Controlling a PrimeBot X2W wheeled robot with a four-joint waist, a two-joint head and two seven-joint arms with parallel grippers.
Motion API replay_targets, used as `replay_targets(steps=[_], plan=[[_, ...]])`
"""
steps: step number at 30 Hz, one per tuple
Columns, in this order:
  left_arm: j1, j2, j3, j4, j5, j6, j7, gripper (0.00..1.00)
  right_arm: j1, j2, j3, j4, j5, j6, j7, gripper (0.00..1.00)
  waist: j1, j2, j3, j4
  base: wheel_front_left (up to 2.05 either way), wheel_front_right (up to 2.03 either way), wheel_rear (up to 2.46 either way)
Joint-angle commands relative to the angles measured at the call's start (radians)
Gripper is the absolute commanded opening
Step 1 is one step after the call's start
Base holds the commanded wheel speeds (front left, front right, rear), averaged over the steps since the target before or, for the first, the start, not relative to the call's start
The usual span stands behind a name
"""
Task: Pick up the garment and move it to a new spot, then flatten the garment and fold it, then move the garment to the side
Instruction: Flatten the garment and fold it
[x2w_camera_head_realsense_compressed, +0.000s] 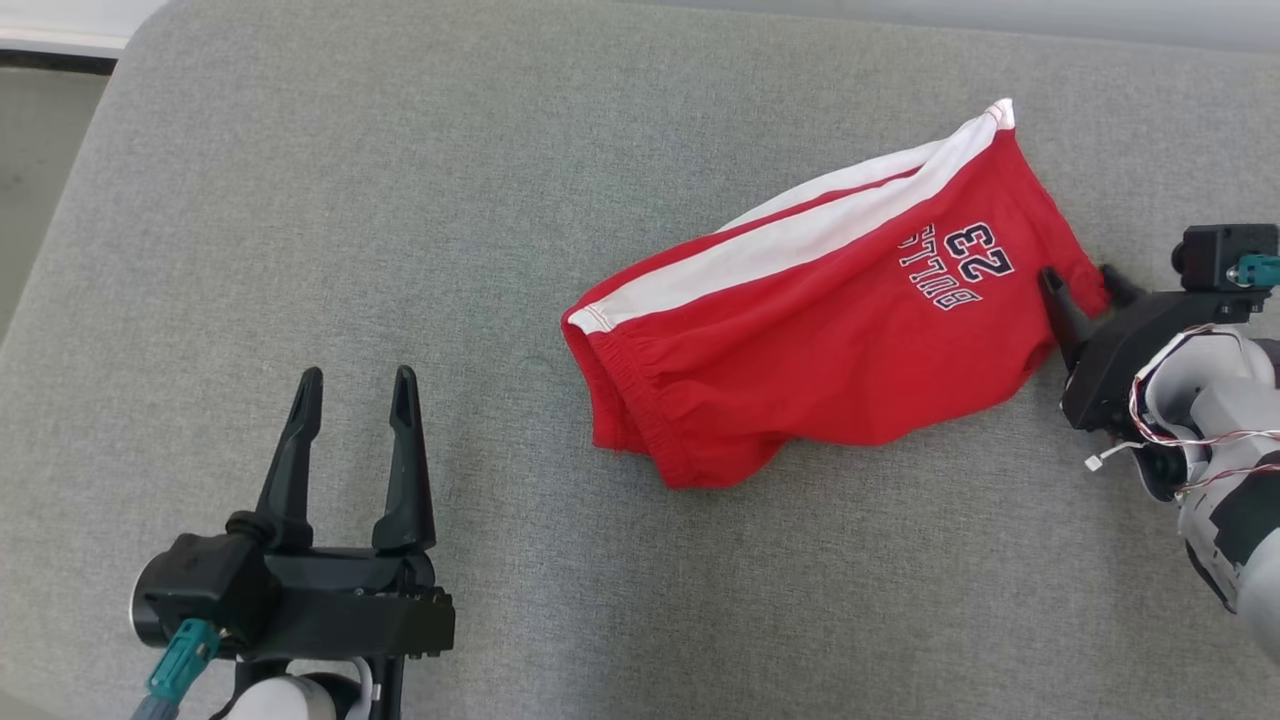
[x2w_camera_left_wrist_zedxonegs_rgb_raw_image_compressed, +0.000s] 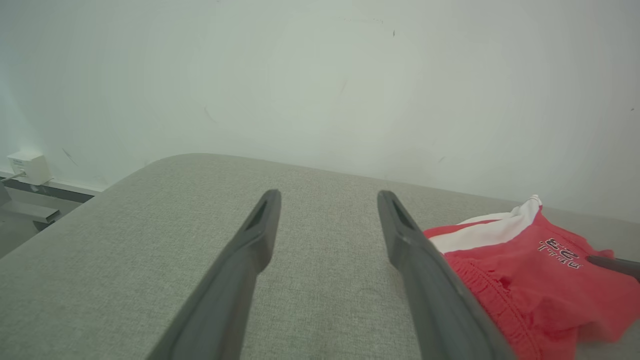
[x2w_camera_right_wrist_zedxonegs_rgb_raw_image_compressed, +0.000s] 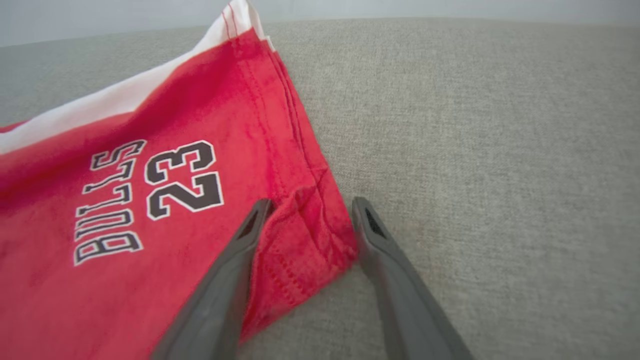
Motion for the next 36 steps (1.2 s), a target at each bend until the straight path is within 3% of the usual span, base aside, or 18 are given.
replay_targets(steps=[1, 10, 23, 30, 36], plan=[[0.008, 0.001, 0.005, 0.005, 0.000, -0.003, 0.000, 1.00, 0.022, 0.008, 0.006, 0.003, 0.013, -0.003, 0.008, 0.00, 0.0001, 0.0000, -0.006, -0.006, 0.00, 0.00, 0.00], [0.038, 0.001, 0.043, 0.030, 0.025, -0.018, 0.000, 1.00, 0.087, 0.001, 0.005, -0.069, 0.073, -0.003, -0.058, 0.00, 0.0001, 0.0000, -0.078, -0.070, 0.00, 0.00, 0.00], [0.116, 0.002, 0.097, 0.055, 0.058, -0.046, 0.000, 1.00, 0.315, -0.107, -0.011, -0.214, 0.189, -0.003, -0.152, 0.00, 0.0001, 0.0000, -0.179, -0.191, 0.00, 0.00, 0.00], [0.142, 0.001, 0.108, 0.050, 0.075, -0.048, 0.000, 1.00, 0.373, -0.145, -0.038, -0.239, 0.209, -0.003, -0.170, 0.00, 0.0001, 0.0000, -0.194, -0.219, 0.00, 0.00, 0.00], [0.144, 0.001, 0.106, 0.057, 0.079, -0.048, 0.000, 1.00, 0.355, -0.125, -0.044, -0.260, 0.182, -0.003, -0.176, 0.00, 0.0001, 0.0000, -0.194, -0.223, 0.00, 0.00, 0.00]])
